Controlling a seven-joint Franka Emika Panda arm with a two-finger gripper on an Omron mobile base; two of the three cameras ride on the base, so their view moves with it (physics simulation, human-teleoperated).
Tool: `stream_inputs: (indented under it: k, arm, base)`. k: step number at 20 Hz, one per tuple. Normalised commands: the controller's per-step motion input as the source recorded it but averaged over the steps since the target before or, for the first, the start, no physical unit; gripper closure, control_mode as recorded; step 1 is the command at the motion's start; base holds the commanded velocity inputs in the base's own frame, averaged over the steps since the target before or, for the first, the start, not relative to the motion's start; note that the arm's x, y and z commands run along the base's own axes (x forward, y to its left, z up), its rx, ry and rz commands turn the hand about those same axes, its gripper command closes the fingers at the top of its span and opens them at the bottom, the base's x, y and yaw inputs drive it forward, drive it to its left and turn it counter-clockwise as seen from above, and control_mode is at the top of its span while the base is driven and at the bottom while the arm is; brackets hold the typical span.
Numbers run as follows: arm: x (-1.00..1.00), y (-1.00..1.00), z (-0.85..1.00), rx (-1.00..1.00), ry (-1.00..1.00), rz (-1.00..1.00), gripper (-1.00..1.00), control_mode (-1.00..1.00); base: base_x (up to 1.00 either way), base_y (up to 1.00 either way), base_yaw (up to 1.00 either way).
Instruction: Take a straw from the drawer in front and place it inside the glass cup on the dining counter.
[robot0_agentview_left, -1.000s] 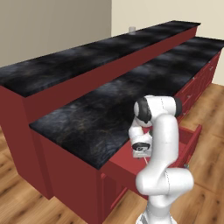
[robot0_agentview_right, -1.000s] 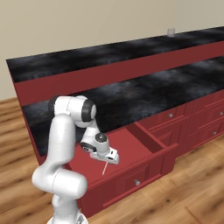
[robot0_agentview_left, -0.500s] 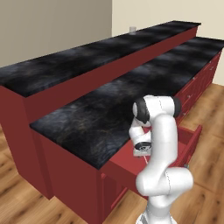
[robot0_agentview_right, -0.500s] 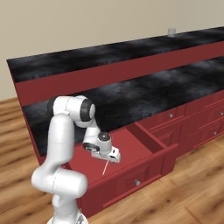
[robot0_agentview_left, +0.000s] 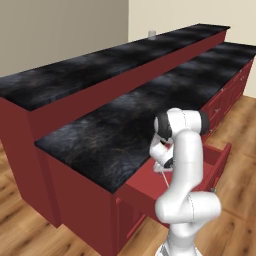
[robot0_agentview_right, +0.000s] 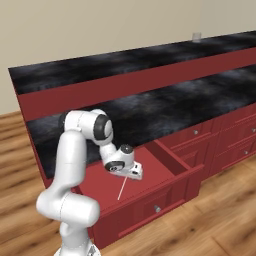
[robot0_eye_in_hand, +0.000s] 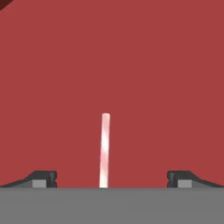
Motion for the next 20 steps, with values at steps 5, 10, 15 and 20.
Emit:
stream_inputs:
  k: [5,10,15,20]
  arm:
    - [0.00,-0.07,-0.92,-0.05,0.04,0.00,-1.00,-1.00]
    - [-0.03,0.00,-1.00,-0.07,0.16,0.00,-1.00,-1.00]
    - [-0.46,0.00,-1.00,-0.06,0.17,0.00,-1.00,-1.00]
    - [-0.96,-0.07,-0.98,-0.01,0.13,0.00,-1.00,-1.00]
  base:
    - [0.00,0.00,0.00]
    - [0.00,0.00,0.00]
    - [0.00,0.00,0.00]
    - [0.00,0.00,0.00]
